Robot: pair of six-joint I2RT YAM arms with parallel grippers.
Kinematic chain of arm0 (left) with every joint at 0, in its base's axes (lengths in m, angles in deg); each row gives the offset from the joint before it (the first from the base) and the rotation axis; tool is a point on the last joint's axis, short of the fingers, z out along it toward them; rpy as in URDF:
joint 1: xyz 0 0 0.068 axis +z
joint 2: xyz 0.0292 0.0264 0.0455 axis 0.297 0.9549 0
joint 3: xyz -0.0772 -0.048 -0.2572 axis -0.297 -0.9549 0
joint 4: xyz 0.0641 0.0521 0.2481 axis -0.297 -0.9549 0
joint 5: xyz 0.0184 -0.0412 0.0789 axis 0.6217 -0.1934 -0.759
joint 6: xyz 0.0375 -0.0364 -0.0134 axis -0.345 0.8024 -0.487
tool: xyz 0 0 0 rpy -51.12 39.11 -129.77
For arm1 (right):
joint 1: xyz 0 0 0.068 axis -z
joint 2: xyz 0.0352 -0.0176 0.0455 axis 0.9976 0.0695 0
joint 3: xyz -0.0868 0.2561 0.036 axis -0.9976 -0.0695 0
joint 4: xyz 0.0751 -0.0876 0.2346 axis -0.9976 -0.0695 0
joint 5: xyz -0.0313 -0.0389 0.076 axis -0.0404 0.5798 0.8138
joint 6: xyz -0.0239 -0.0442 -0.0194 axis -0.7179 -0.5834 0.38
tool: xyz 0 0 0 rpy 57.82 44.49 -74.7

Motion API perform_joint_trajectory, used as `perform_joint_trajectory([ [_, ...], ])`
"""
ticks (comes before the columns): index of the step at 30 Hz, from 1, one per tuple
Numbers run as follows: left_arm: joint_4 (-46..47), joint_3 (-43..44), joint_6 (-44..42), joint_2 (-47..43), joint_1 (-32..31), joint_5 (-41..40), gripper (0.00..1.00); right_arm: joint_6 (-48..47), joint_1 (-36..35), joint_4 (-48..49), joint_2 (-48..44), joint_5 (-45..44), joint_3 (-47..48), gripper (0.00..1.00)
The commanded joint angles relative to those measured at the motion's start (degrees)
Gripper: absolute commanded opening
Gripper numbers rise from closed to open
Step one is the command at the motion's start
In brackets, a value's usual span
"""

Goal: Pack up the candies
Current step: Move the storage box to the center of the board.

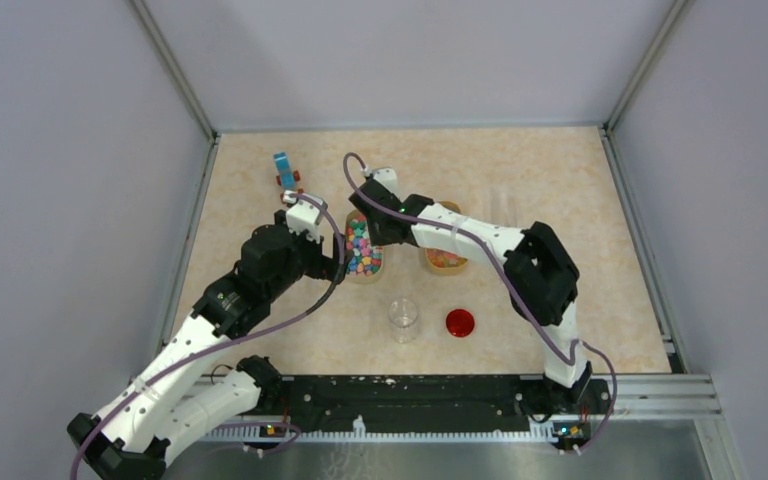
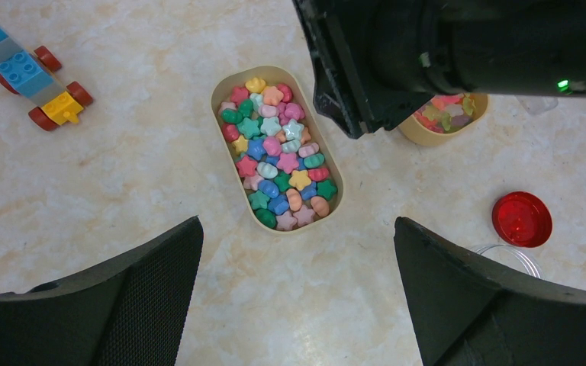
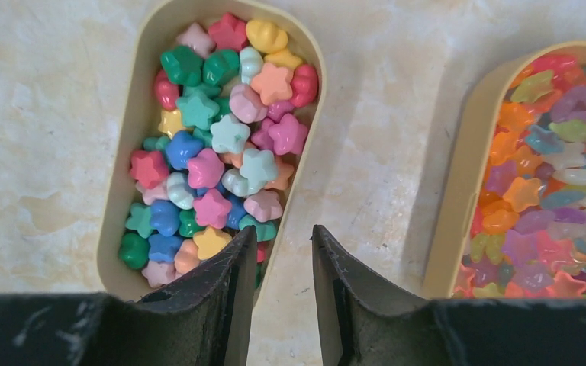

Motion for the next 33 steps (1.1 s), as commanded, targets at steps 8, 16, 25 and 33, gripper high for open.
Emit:
perform_joint_trajectory([
  [8, 0.98, 0.40, 0.42, -0.83, -0.02, -0.83, 0.99, 2.22, -0.89, 1.73, 3.83, 2.10, 1.09, 0.32],
  [16, 0.98, 0.35, 0.45, -0.83, -0.04, -0.91, 0.99, 2.74, -0.88, 2.44, 5.81, 2.76, 1.15, 0.31],
  [25, 0.98, 0.41, 0.47, -0.84, 0.01, -0.92, 0.99, 3.10, -0.84, 1.97, 7.52, 1.75, 1.24, 0.23],
  [33, 0.98, 0.35, 0.47, -0.83, -0.04, -0.91, 0.99, 3.06, -0.82, 1.37, 6.26, -0.18, 0.96, 0.03],
])
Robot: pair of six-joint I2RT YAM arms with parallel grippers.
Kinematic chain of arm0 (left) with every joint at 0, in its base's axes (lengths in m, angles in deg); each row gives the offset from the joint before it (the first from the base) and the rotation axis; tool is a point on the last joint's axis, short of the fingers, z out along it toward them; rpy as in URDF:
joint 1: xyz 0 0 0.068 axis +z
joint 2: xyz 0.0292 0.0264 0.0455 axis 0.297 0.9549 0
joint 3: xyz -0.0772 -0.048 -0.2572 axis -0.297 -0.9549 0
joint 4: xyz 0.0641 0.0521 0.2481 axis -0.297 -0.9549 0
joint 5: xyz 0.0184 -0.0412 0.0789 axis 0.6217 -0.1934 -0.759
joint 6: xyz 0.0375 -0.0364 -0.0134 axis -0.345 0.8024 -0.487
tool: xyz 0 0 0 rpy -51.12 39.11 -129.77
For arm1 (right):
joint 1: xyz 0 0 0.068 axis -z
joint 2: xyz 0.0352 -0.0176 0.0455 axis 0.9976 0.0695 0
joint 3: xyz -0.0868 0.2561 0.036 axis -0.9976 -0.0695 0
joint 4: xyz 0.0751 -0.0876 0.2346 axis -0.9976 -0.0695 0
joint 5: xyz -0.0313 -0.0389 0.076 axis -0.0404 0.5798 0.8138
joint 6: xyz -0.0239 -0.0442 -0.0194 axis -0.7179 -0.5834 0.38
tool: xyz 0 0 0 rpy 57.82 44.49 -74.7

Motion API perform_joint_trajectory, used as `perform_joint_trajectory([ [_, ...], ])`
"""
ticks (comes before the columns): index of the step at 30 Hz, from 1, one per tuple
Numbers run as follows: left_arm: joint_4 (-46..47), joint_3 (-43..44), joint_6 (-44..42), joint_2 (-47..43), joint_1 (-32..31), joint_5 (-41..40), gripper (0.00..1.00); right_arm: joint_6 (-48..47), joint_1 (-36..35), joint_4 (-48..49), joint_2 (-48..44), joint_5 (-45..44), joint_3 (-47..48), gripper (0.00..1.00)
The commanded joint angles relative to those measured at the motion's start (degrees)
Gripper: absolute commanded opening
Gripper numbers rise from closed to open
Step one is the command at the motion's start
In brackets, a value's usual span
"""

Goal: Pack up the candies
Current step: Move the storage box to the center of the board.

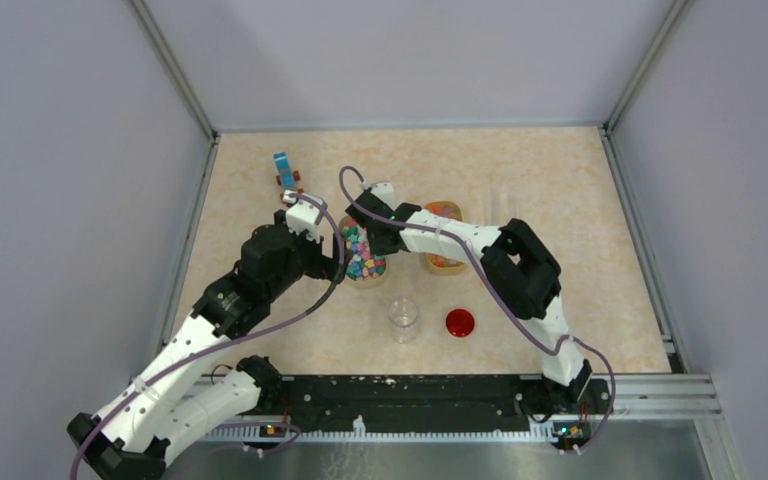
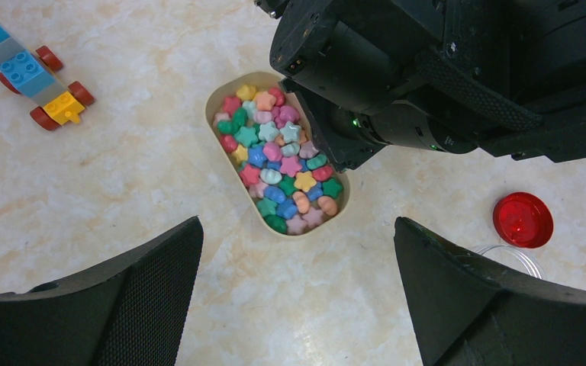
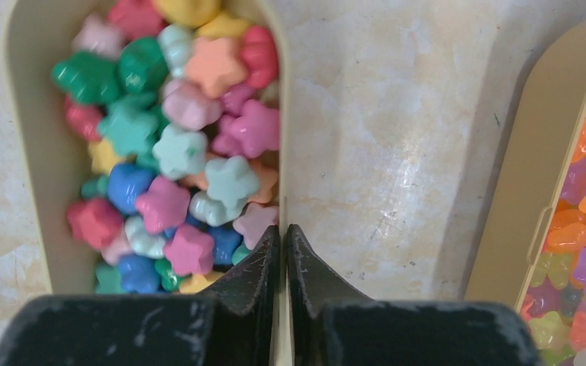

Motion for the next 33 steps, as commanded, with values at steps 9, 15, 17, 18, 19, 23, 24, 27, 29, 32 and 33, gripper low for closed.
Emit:
perform_joint_trajectory([
  [9, 0.93, 0.35, 0.41, -0.84, -0.04, -0.82, 0.99, -0.63, -0.04, -1.73, -3.06, -5.62, 0.99, 0.00],
  [15, 1.00, 0.34, 0.40, -0.77, 0.03, -0.74, 0.99, -0.93, 3.22, -0.27, -6.90, -5.52, -3.65, 0.00],
  [17, 1.01, 0.35, 0.40, -0.69, -0.02, -0.67, 0.99, -1.11, 3.98, 0.14, -8.01, -5.73, -5.12, 0.00],
  [18, 0.99, 0.41, 0.40, -0.62, 0.01, -0.66, 0.99, -1.16, 4.36, 0.20, -8.41, -5.82, -5.75, 0.00],
  [19, 0.98, 0.42, 0.38, -0.63, -0.04, -0.73, 0.99, -1.08, 4.65, 0.25, -8.88, -5.92, -6.38, 0.00],
  [23, 1.00, 0.34, 0.40, -0.65, -0.01, -0.76, 0.99, -0.99, 5.69, 1.31, -10.59, -5.97, -8.71, 0.00],
  [24, 0.99, 0.30, 0.37, -0.58, -0.03, -0.75, 0.99, -0.92, 5.97, 1.32, -10.83, -6.00, -9.03, 0.00],
  [27, 0.98, 0.40, 0.32, -0.42, -0.03, -0.72, 0.99, -0.78, 6.40, 1.41, -11.15, -5.91, -9.53, 0.00],
  [29, 0.97, 0.41, 0.31, -0.39, -0.02, -0.72, 0.99, -0.75, 6.50, 1.42, -11.24, -5.98, -9.63, 0.00],
  [32, 0.96, 0.35, 0.32, -0.37, -0.03, -0.66, 0.99, -0.61, 6.50, 1.61, -11.53, -5.43, -9.72, 0.00],
  [33, 1.00, 0.28, 0.31, -0.39, -0.02, -0.66, 0.99, -0.55, 6.52, 1.89, -11.82, -5.21, -9.72, 0.00],
])
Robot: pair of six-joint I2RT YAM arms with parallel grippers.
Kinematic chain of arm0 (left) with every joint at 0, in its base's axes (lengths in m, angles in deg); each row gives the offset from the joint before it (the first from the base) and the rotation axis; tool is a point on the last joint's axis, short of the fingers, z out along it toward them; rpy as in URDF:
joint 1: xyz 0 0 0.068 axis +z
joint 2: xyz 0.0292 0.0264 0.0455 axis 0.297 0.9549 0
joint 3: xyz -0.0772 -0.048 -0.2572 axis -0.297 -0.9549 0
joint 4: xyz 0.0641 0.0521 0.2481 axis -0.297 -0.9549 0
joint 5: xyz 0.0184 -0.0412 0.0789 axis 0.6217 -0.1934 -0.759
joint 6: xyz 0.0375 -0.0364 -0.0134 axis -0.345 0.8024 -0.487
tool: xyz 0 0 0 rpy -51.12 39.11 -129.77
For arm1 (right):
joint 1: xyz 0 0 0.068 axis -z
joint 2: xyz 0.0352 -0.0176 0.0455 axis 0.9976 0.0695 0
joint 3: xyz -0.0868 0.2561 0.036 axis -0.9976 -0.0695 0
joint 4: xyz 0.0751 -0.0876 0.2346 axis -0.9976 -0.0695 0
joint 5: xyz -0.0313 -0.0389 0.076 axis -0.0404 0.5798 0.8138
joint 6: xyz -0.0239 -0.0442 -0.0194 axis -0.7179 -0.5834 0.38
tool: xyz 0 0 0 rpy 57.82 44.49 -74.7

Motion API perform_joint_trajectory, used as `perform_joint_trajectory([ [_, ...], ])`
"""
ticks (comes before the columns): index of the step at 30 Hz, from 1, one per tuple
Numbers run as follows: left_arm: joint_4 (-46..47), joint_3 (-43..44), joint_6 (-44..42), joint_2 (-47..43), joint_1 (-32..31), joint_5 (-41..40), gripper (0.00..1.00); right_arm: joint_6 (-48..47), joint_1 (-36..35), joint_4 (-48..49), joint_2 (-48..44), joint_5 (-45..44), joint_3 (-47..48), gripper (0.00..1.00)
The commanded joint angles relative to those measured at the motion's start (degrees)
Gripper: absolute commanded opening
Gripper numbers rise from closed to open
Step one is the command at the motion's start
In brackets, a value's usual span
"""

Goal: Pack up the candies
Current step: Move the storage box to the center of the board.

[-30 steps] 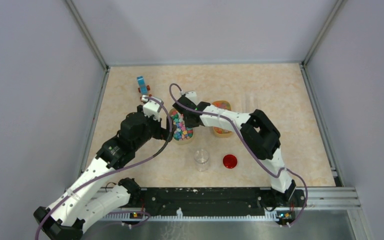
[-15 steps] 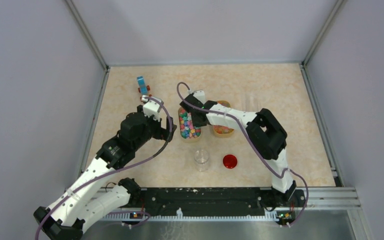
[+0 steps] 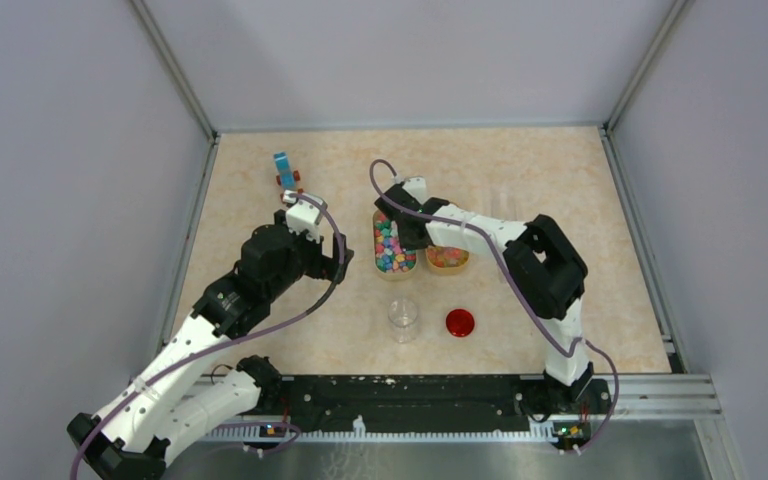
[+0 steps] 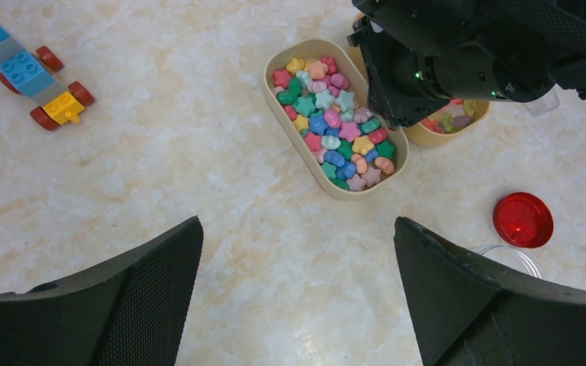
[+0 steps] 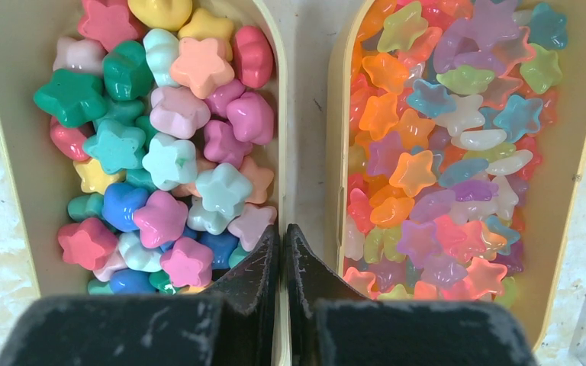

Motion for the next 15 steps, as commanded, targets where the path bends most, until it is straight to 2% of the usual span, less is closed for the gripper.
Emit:
perform_joint_trajectory([
  [1, 0.98, 0.30, 0.35, -0.36, -0.04, -0.58, 0.99, 0.15, 0.36, 2.40, -5.33, -0.83, -0.06, 0.05],
  [6, 0.99, 0.35, 0.26, -0.13, -0.02, -0.44, 0.99, 0.02, 0.36, 2.52, -7.92, -0.48, 0.14, 0.22],
  [12, 1.01, 0.36, 0.17, -0.17, -0.03, -0.04, 0.99, -0.61, 0.28, 0.17, -12.05, -0.95, 1.12, 0.31],
  [15, 0.99, 0.29, 0.16, -0.35, 0.01, 0.04, 0.99, -1.03, 0.31, -0.50, -15.78, -1.71, -0.16, 0.40],
])
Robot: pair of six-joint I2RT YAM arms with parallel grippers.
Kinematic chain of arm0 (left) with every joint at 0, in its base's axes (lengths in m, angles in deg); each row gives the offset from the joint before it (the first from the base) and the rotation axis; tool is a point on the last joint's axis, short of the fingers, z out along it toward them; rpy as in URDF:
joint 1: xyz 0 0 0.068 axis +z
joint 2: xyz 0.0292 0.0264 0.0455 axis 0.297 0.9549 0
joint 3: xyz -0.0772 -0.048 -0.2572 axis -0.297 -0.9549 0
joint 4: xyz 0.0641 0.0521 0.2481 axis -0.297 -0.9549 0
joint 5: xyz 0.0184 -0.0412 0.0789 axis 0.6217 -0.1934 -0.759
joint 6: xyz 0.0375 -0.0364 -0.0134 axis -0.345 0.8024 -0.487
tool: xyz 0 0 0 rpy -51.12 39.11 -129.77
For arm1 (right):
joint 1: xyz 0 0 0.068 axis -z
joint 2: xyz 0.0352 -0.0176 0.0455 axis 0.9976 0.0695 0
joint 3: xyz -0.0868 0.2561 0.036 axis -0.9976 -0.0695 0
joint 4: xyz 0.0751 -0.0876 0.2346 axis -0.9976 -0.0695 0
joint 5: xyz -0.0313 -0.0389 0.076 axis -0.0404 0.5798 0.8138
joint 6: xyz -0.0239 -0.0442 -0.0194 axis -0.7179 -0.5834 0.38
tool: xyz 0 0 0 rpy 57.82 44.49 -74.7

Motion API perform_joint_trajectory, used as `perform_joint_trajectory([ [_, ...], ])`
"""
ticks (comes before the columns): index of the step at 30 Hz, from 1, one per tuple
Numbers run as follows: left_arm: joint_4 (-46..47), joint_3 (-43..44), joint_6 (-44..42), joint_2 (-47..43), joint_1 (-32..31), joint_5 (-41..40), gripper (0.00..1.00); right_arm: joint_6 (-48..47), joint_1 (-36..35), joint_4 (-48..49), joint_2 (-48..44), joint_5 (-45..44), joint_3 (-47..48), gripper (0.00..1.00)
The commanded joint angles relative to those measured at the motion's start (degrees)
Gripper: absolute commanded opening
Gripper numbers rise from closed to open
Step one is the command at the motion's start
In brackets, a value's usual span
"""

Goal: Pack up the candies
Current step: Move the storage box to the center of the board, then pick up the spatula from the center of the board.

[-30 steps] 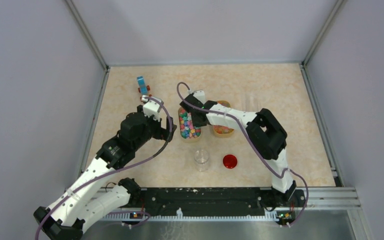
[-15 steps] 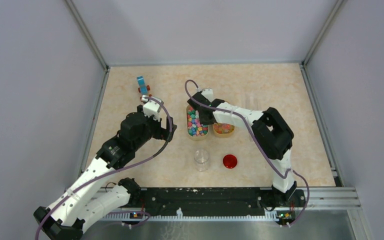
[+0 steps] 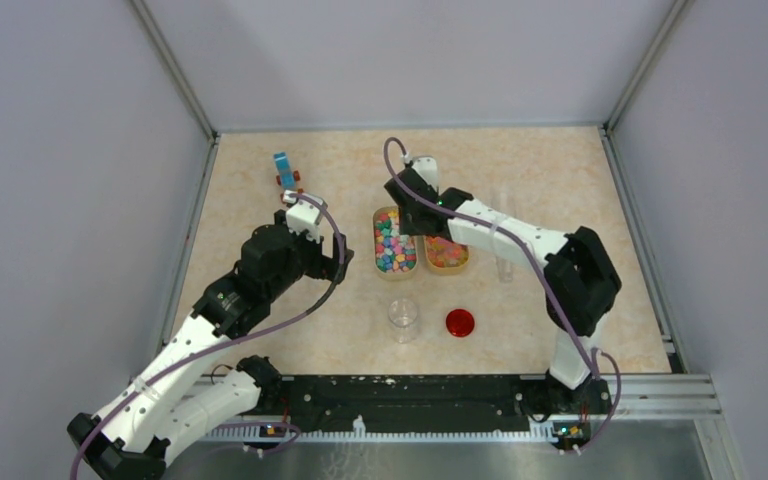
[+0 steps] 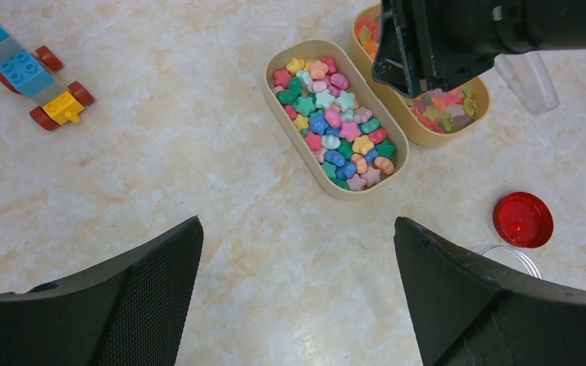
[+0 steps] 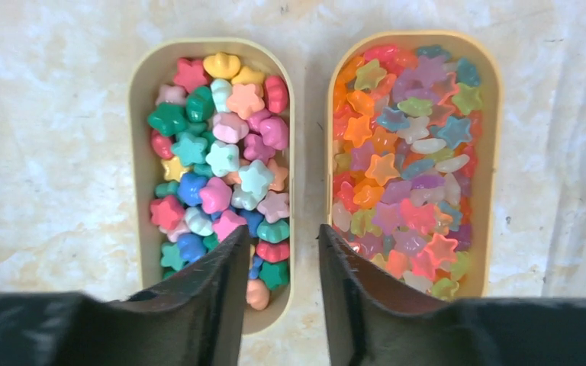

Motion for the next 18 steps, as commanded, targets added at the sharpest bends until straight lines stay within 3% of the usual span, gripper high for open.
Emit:
perform_joint_trajectory([
  [1, 0.98, 0.34, 0.08, -0.41, -0.01, 0.14, 0.99, -0.97, 0.29, -0.78, -8.05, -2.12, -0.36, 0.43],
  [7, 0.98, 0.28, -0.14, -0.33, -0.01, 0.81, 0.99, -0.94, 0.37, -0.67, -17.60, -6.05, -7.42, 0.49],
  [18, 1.02, 0.43, -0.36, -0.42, -0.01, 1.74, 0.99, -9.47, 2.20, 4.98, -34.27, -11.47, -27.86, 0.61],
])
